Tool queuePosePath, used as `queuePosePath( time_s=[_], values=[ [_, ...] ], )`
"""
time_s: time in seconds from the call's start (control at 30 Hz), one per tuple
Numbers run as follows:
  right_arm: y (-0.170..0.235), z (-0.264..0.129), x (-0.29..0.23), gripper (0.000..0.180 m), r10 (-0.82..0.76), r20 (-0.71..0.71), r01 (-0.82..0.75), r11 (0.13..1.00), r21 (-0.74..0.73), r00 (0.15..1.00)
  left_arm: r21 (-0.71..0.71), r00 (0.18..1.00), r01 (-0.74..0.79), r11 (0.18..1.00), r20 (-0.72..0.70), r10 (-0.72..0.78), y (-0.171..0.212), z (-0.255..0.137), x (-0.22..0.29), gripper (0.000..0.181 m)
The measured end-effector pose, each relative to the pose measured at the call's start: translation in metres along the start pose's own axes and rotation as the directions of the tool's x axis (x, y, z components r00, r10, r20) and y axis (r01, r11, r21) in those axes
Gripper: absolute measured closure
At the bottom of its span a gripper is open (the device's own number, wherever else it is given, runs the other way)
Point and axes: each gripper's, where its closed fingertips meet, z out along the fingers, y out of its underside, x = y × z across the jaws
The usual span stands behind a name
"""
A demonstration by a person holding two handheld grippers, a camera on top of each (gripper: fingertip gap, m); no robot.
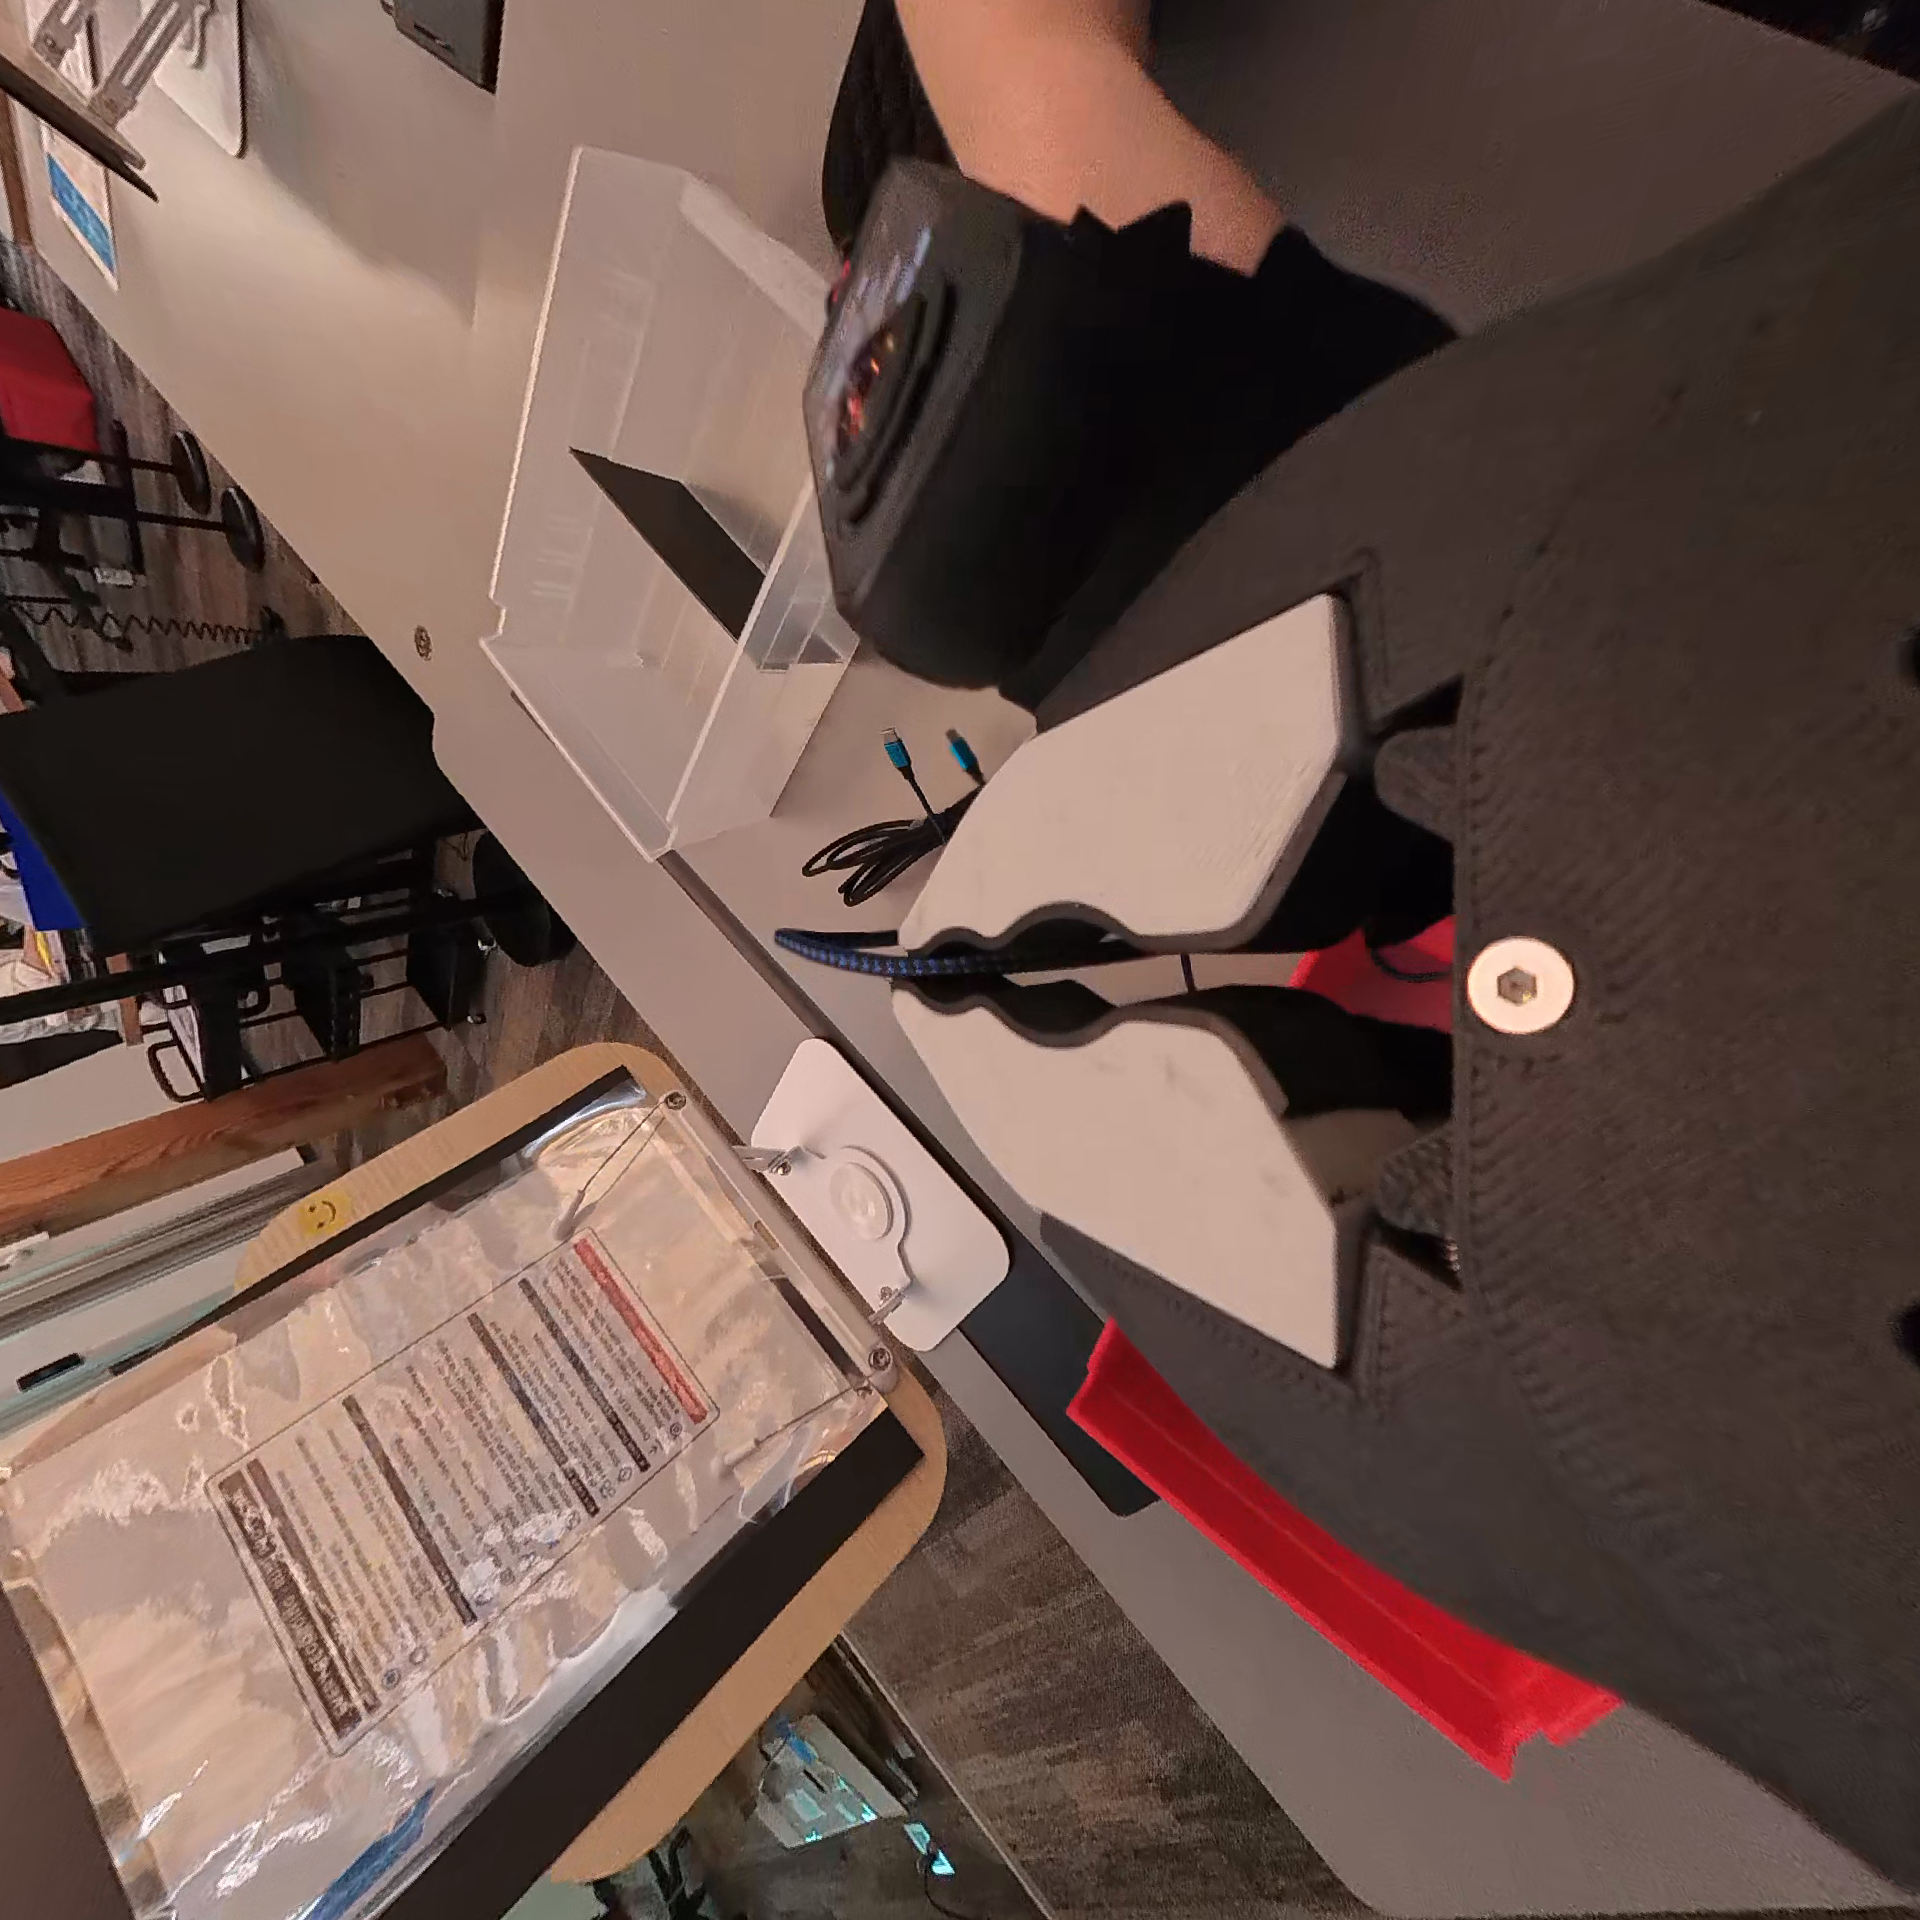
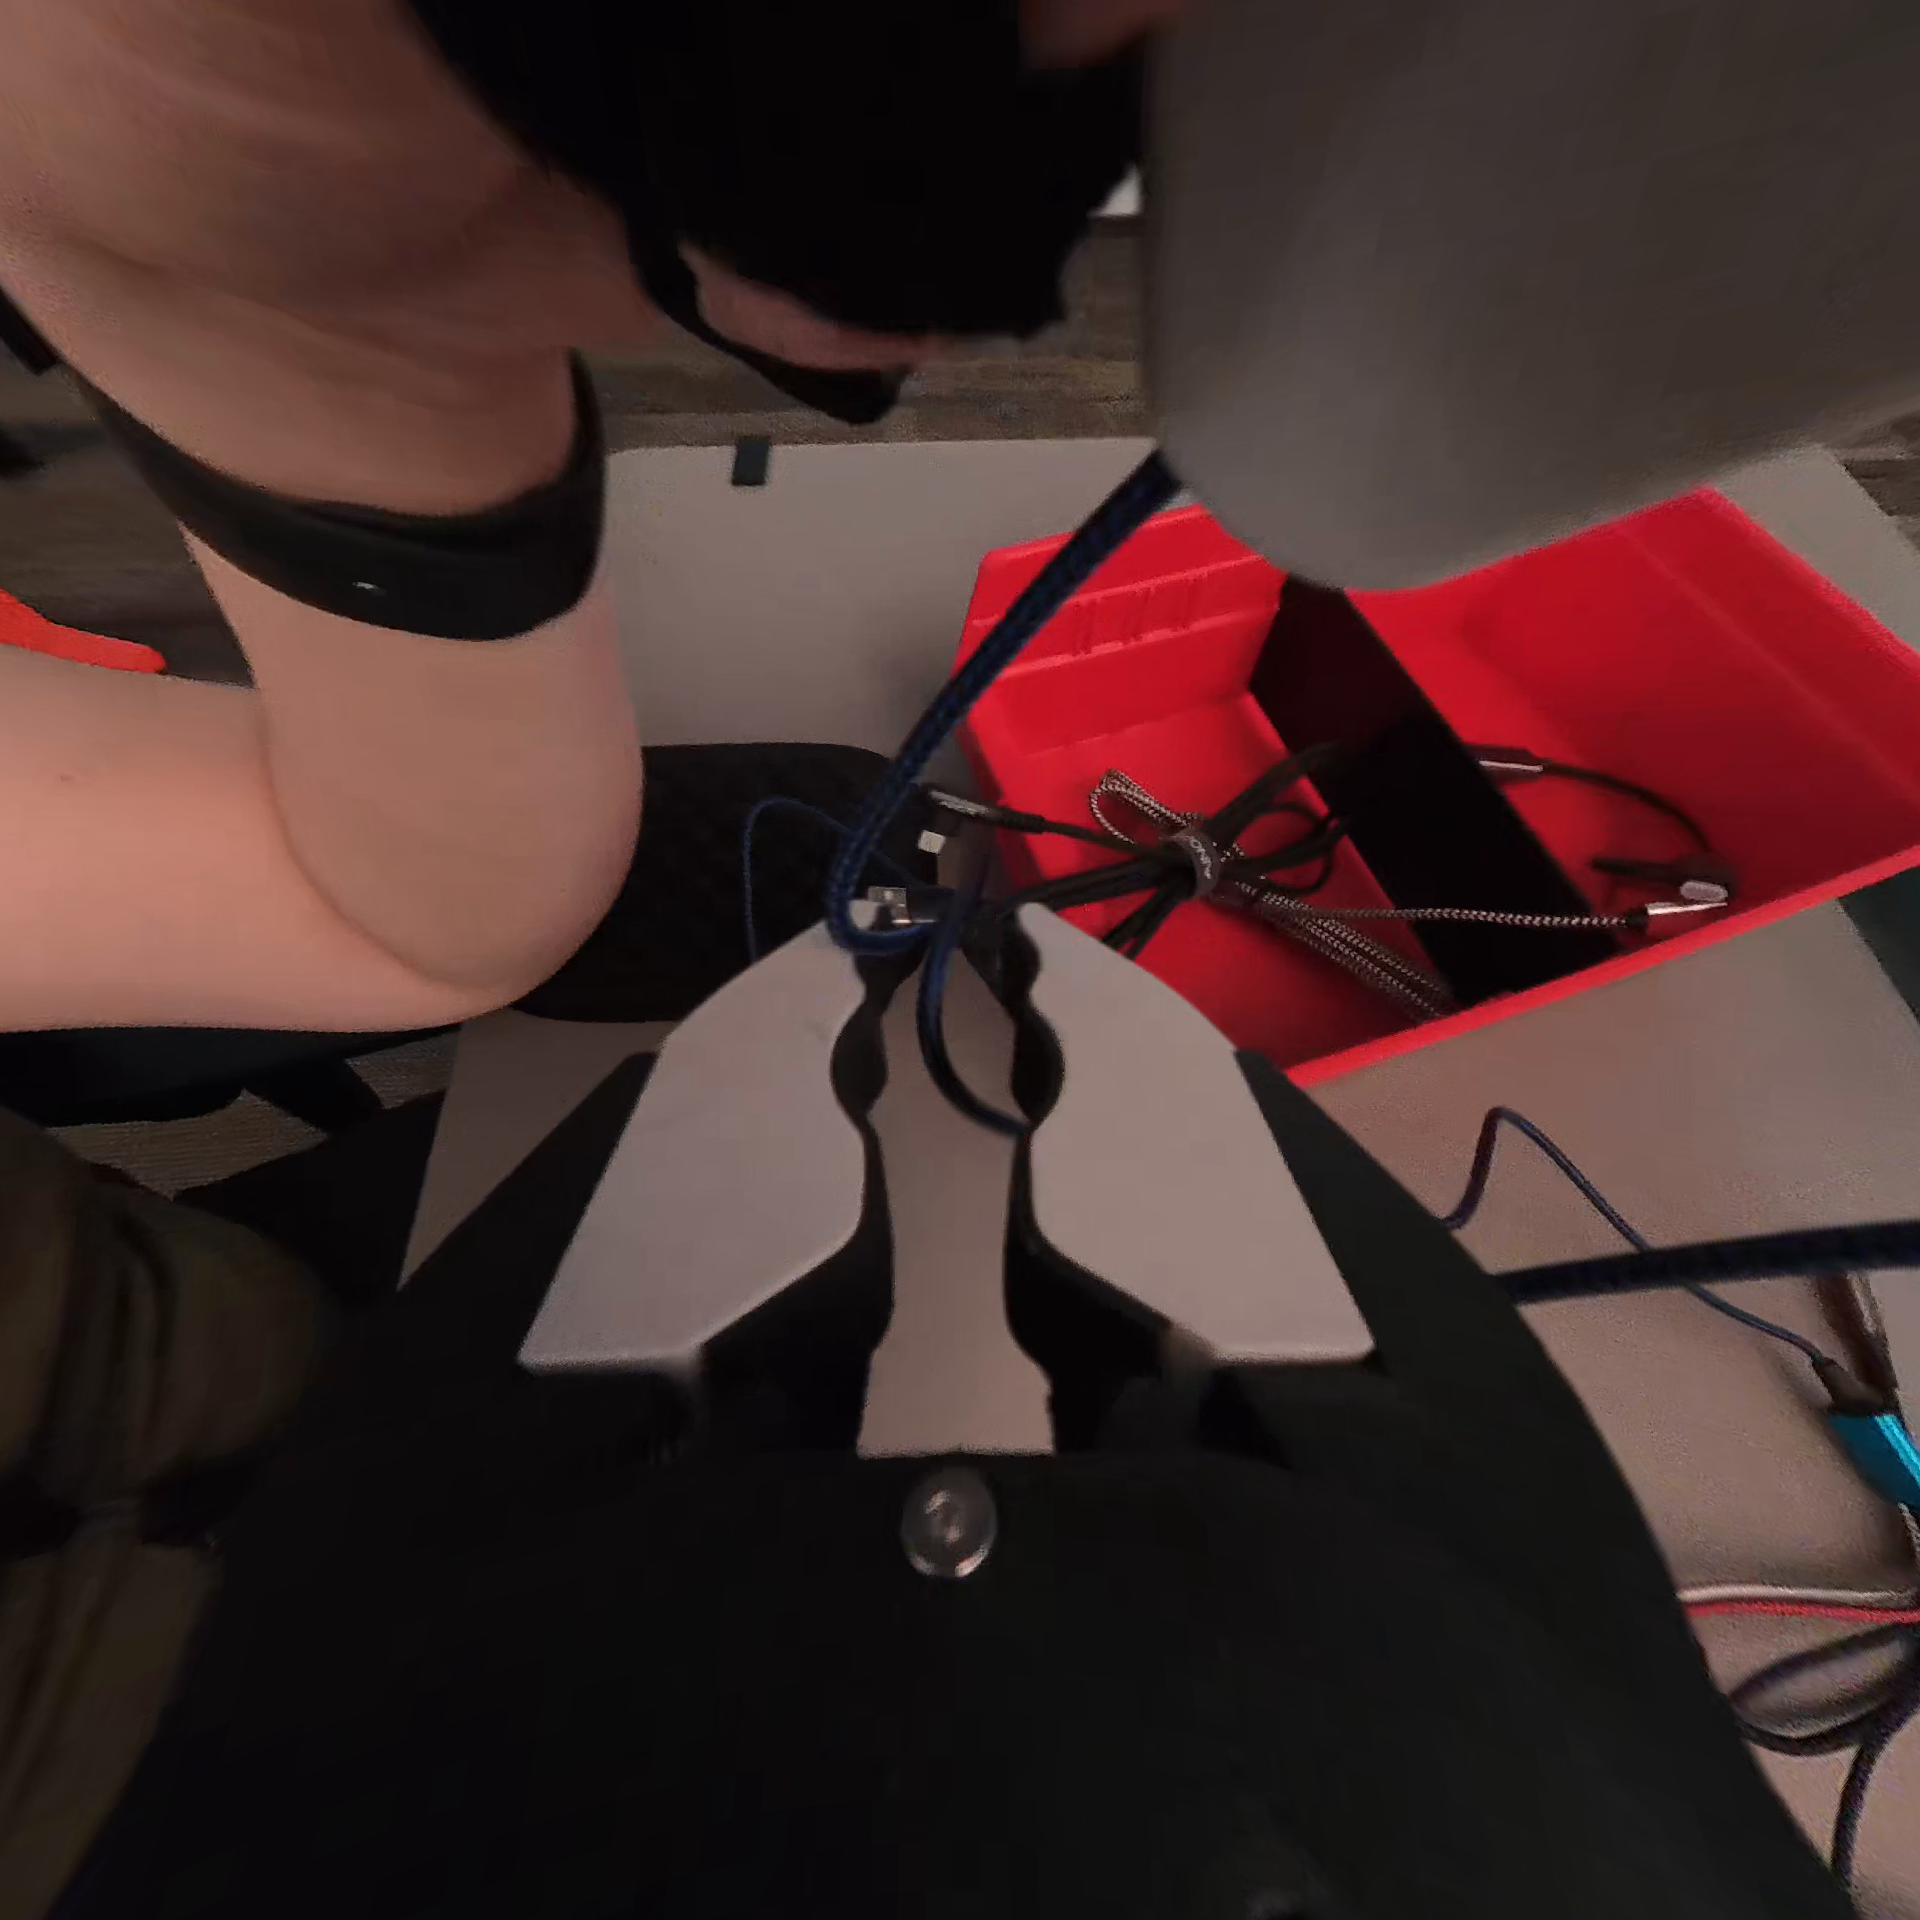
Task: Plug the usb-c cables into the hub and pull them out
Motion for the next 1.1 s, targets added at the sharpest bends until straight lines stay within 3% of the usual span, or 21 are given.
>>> queuePosePath(
  time_s=[0.07,0.13,0.2,0.3,0.43,0.57,0.63,0.73,0.93,1.1],
  values=[
    [0.004,0.001,0.003,0.176,-0.021,-0.006,0.021,1.0,-0.018,1.0,0.01,1.0,0.01,1.0,-0.01,-0.01,-0.001,0.0,0.001,0.181],
    [0.003,0.0,0.005,0.176,-0.054,-0.02,0.054,0.998,-0.009,0.998,0.023,0.999,0.013,1.0,-0.053,-0.012,-0.002,-0.002,0.005,0.181],
    [0.002,-0.004,0.007,0.177,-0.077,-0.027,0.077,0.997,0.001,0.997,0.005,0.995,0.012,1.0,-0.095,-0.012,0.004,-0.009,0.006,0.149],
    [0.003,-0.009,0.013,0.177,-0.081,-0.018,0.081,0.997,0.007,0.997,-0.041,0.989,0.029,0.999,-0.145,-0.034,0.021,-0.031,-0.008,0.124],
    [-0.005,-0.026,0.029,0.177,-0.013,0.03,0.01,0.997,0.082,0.999,0.008,0.98,0.099,0.995,-0.176,-0.096,0.039,-0.067,-0.039,0.133],
    [-0.017,-0.054,0.05,0.177,0.093,0.09,-0.109,0.973,0.203,0.992,-0.129,0.993,0.027,0.991,-0.114,-0.042,0.092,-0.074,-0.069,0.137],
    [-0.02,-0.069,0.064,0.177,0.126,0.079,-0.142,0.958,0.247,0.989,-0.278,0.995,-0.03,0.96,-0.104,0.001,0.127,-0.069,-0.076,0.137],
    [-0.02,-0.089,0.083,0.177,0.15,0.035,-0.154,0.946,0.287,0.988,-0.432,0.978,-0.133,0.892,-0.205,0.047,0.165,-0.051,-0.066,0.134],
    [-0.019,-0.117,0.094,0.177,0.154,0.056,-0.164,0.934,0.318,0.987,-0.512,0.92,-0.261,0.818,-0.389,0.05,0.188,0.0,-0.04,0.135],
    [-0.021,-0.139,0.09,0.177,0.114,0.079,-0.133,0.94,0.315,0.99,-0.578,0.875,-0.284,0.765,-0.483,-0.04,0.209,0.01,-0.023,0.133]
  ],
)
